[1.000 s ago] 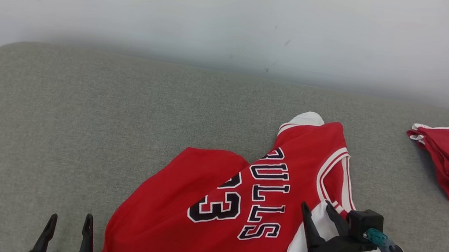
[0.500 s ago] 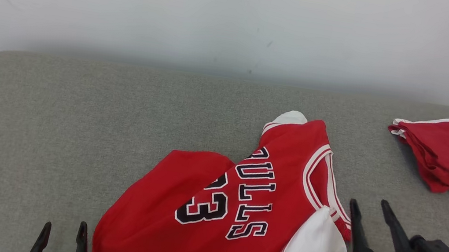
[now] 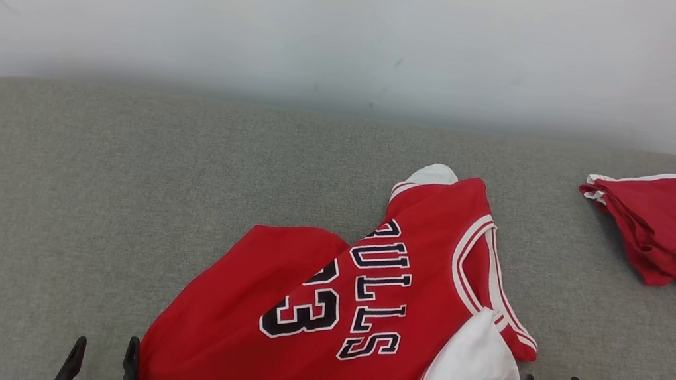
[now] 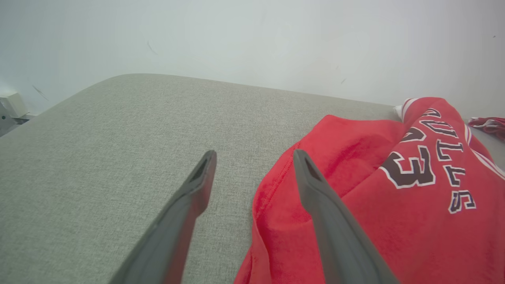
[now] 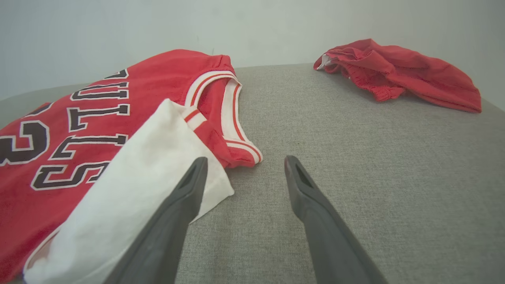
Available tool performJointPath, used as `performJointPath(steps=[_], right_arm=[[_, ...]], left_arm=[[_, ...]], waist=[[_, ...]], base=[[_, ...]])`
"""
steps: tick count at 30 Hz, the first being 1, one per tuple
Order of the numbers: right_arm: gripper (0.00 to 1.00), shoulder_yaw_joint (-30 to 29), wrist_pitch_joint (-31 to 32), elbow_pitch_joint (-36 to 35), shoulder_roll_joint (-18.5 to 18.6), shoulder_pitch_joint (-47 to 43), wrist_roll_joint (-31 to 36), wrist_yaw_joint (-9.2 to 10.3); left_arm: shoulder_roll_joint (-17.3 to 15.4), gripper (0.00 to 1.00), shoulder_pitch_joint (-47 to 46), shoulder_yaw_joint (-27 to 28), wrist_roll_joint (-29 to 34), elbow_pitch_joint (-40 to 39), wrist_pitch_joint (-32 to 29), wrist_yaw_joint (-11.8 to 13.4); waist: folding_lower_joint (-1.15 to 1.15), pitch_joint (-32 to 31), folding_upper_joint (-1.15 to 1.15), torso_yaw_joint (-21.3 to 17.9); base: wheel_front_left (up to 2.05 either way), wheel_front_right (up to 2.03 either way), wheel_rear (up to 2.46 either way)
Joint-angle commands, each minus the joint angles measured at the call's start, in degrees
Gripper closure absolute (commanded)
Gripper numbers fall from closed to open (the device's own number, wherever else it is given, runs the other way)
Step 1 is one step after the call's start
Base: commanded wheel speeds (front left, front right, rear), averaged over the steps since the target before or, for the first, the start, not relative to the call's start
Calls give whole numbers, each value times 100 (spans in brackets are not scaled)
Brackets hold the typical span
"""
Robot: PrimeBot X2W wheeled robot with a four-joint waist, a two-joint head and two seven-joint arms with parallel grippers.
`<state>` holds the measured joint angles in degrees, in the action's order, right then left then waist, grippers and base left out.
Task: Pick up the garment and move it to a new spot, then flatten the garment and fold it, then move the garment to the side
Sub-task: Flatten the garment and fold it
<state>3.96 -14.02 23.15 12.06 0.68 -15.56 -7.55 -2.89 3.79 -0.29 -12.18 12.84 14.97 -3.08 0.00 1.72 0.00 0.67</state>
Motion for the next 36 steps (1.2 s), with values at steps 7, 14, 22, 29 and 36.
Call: performJointPath(steps=[7,14,22,29,36], right_arm=[[0,333,162,1004,117,693,114,11],[51,481,159,1792,48,992,-83,12],[100,895,43,2304,113,1325,-375,12],[100,913,-51,1695,296,868,-808,12],[100,663,836,107,573,-137,-1166,11]], left_arm=[[3,0,-91,-49,95,11,19,-31],[3,0,-20,-25,56,-12,19,2],[3,0,19,-38,20,3,19,41],[3,0,79,-18,-4,6,19,42],[2,0,-61,-3,-27,35,19,29]], waist=[[0,63,0,163],[0,38,0,307],[0,9,0,212],[0,-39,0,17],[0,38,0,-156]], base=[[0,0,0],[0,0,0],[0,0,0],[0,0,0],[0,0,0]])
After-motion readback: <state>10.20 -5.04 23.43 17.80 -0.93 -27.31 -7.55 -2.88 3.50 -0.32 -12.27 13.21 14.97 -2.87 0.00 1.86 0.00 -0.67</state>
